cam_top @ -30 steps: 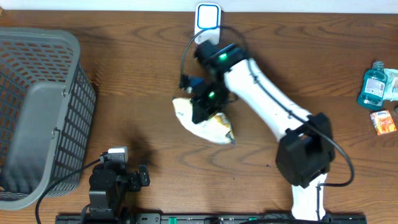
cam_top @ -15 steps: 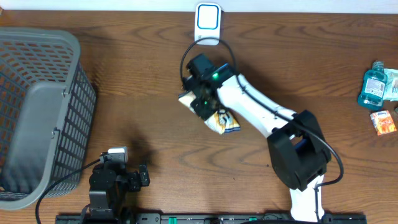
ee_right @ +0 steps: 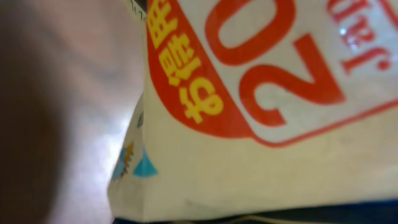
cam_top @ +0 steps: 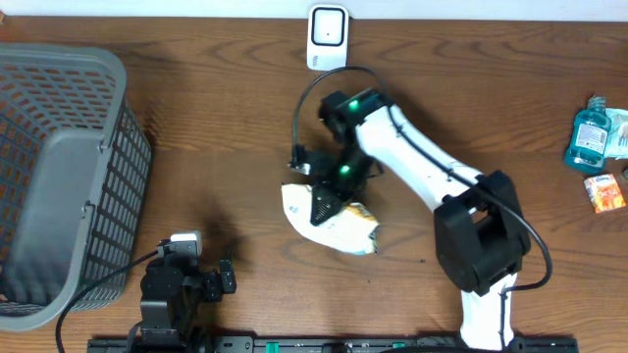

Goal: Scan the item barcode

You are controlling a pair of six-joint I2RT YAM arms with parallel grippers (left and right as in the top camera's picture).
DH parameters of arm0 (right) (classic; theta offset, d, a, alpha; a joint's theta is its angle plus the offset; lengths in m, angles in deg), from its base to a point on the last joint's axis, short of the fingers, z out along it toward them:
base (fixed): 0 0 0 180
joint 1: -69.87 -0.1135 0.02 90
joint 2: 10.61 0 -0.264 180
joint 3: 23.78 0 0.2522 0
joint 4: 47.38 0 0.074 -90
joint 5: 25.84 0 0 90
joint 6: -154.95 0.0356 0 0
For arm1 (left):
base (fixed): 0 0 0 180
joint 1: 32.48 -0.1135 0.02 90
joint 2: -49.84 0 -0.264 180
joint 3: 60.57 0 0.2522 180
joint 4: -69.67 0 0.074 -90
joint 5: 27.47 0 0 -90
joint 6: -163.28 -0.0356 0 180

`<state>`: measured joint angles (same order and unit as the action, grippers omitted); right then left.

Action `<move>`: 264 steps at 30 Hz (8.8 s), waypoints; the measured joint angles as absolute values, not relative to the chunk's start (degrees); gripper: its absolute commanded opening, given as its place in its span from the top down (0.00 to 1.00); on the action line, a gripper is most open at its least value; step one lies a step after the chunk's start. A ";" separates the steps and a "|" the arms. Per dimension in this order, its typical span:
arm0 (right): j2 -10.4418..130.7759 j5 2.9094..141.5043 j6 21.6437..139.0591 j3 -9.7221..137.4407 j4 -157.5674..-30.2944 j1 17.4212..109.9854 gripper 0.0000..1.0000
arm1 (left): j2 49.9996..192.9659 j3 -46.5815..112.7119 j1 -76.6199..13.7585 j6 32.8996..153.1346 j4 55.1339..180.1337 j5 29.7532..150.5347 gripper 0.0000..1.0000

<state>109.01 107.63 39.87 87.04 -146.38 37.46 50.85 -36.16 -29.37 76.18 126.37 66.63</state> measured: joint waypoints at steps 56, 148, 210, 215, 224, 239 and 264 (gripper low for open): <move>78.01 56.81 53.55 61.09 -98.97 38.88 0.99 | 50.85 -36.16 -29.37 76.20 126.39 66.63 0.02; 107.04 45.51 62.82 106.43 -116.19 80.46 0.01 | 50.85 -36.16 -29.37 76.20 126.39 66.63 0.02; -6.68 64.48 71.65 10.28 -66.03 71.63 0.01 | 50.85 -36.16 -29.37 76.20 126.39 66.63 0.02; -9.61 64.76 73.88 2.23 -61.20 72.92 0.01 | 50.85 -36.16 -29.37 76.20 126.39 66.63 0.02; -9.70 64.85 74.91 -5.07 -60.52 72.92 0.01 | 50.85 -36.16 -29.37 76.20 126.39 66.63 0.02; -9.74 64.85 75.04 -9.57 -65.20 72.96 0.01 | 50.85 -36.16 -29.37 76.20 126.39 66.63 0.02; -9.74 64.85 75.04 -9.57 -65.22 72.96 0.01 | 50.85 -36.16 -29.37 76.20 126.37 66.63 0.02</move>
<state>-9.74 64.85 75.04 -9.57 -65.22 72.96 50.85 -36.16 -29.37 76.20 126.37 66.63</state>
